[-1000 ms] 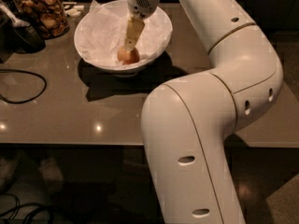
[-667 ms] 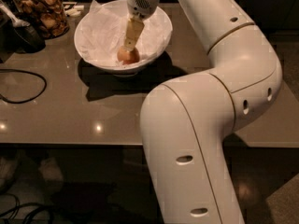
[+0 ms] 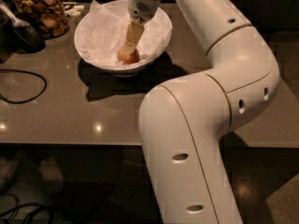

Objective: Pick apple from white bowl

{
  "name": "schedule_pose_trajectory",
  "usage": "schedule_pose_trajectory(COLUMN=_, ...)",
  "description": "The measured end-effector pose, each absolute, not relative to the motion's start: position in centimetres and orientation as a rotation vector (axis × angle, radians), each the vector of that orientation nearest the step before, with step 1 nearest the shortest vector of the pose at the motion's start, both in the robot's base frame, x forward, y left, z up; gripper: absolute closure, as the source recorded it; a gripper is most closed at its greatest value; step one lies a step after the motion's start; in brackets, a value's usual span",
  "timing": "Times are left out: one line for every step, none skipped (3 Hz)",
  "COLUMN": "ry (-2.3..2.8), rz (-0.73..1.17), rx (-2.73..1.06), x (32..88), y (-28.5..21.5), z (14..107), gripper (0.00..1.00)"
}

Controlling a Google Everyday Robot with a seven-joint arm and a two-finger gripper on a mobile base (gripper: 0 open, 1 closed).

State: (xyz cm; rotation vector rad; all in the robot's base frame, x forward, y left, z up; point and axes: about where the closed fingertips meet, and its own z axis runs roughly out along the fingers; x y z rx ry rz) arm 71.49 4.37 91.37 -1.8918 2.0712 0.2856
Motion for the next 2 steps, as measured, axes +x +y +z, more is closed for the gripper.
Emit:
schedule_pose_trajectory(ry=2.080, rz=0.293, rx=-1.896, x=71.59, y=4.40, z=90.79, gripper=0.42)
schedule_pose_trajectory(ry=2.086, rz=0.301, rx=-1.902, x=71.61, y=4.47, z=90.31, gripper=0.41)
